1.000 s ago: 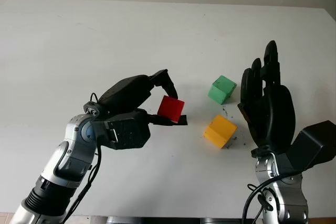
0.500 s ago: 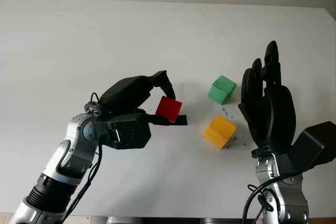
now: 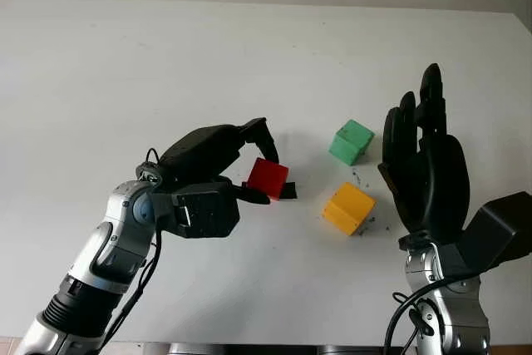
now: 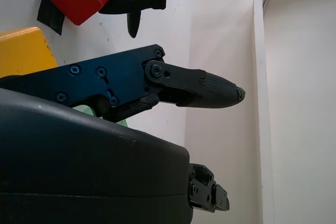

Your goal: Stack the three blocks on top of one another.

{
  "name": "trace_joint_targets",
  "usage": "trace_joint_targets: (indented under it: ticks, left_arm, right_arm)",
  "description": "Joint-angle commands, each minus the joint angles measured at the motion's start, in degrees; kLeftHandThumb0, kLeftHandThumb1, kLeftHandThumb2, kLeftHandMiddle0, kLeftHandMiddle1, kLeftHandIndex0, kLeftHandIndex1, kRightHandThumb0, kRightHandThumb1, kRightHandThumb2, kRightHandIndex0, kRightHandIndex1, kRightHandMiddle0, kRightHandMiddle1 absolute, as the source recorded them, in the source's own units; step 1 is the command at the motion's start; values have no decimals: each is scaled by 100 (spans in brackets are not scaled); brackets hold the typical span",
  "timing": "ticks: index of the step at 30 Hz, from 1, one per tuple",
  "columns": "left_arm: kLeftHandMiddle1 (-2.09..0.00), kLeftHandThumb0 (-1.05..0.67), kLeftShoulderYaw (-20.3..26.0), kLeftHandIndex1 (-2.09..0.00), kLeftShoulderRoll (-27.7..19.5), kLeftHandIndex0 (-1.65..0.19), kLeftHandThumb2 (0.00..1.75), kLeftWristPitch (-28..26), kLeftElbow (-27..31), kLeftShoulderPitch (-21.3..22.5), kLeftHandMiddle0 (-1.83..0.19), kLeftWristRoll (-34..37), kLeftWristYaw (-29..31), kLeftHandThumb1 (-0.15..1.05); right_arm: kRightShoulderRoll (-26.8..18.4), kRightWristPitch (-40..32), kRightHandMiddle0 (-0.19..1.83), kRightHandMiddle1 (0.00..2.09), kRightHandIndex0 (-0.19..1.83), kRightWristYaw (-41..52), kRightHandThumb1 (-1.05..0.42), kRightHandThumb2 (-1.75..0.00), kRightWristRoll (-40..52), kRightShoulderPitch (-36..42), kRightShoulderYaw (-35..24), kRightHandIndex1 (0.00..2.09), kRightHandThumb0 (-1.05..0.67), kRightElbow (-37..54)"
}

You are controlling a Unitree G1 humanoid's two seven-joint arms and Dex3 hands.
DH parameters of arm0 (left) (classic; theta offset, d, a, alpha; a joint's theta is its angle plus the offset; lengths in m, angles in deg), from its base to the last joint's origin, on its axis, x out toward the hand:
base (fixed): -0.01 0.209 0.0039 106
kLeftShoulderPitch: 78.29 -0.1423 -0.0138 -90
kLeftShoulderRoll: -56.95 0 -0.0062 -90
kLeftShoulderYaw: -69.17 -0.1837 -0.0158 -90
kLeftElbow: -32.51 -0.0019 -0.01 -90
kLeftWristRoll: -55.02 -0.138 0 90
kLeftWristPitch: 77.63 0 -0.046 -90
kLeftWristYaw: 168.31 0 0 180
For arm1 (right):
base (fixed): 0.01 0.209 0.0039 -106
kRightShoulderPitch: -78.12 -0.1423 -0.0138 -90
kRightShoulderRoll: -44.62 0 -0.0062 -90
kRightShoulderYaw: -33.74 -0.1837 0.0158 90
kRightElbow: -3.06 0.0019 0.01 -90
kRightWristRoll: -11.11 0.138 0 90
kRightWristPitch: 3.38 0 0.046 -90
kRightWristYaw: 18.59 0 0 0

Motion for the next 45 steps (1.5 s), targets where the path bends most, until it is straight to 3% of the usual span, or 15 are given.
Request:
trace_joint_targets:
  ticks: [1, 5, 7, 10, 18, 22, 28, 35, 39, 42, 45]
  left_arm:
    - [-4, -43, -59, -120, -44, -18, 6, -81, 102, 52, -10, -67, 52, 102]
    - [-5, -48, -118, -36, -81, -11, 7, -91, 55, 58, 4, -241, 49, 104]
    - [-4, -49, -135, -18, -77, -7, 7, -113, 39, 57, 9, -314, 30, 105]
    - [-1, -51, -161, -7, -63, 4, 8, -234, 83, 41, 17, -441, 35, 105]
    - [0, -52, -113, 0, -29, 19, 8, -423, 165, -11, 19, -339, 99, 105]
    - [0, -64, 13, 0, -33, 19, 7, -626, 400, -34, 19, -2, 344, 104]
    - [0, -82, 767, 0, 16, 19, 6, -917, 1064, -242, 19, 1409, 691, 104]
    - [0, -86, 2087, 0, -86, 19, 7, -1182, 1788, -737, 19, 3472, 986, 104]
    - [0, -88, 2747, 0, 139, 19, 9, -1151, 1864, -1090, 19, 4302, 722, 103]
    - [0, -90, 2961, 0, 415, 19, 31, -1128, 1876, -1279, 19, 4493, 211, 105]
    - [0, -82, 3051, 0, 870, 19, 49, -963, 1674, -1352, 19, 4655, -354, 105]
  right_arm:
    - [8, 21, -19, 0, -19, -10, -105, -55, 8, 57, 0, 0, -56, 94]
    - [14, 15, -19, 0, -19, -25, -105, -55, -1, 67, -9, 0, -56, 117]
    - [-5, 14, -19, 0, -19, 17, -105, -56, 33, 81, -15, 0, -56, 120]
    - [-22, 3, -19, 0, -19, 19, -105, -55, 12, 92, -9, 0, -57, 120]
    - [-7, -25, -19, 0, -19, 18, -105, -55, 60, 64, -25, 0, -55, 101]
    - [-43, -34, -19, 0, -19, 2, -105, -55, 11, 52, -23, 0, -56, 106]
    - [-120, 77, -19, 0, -19, 30, -105, -55, -49, -2, -104, 0, -55, 91]
    - [-412, -19, -19, 0, -19, 177, -105, -53, -62, -295, -305, 0, -59, 47]
    - [-777, -9, -17, 2, -19, 361, -105, -51, -105, -657, -487, 0, -59, -125]
    - [-1128, 6, -11, 6, -16, 485, -105, -45, -201, -1021, -624, 3, -63, -391]
    - [-1685, 43, -7, 7, -12, 681, -105, -41, -477, -1485, -690, 5, -67, -782]
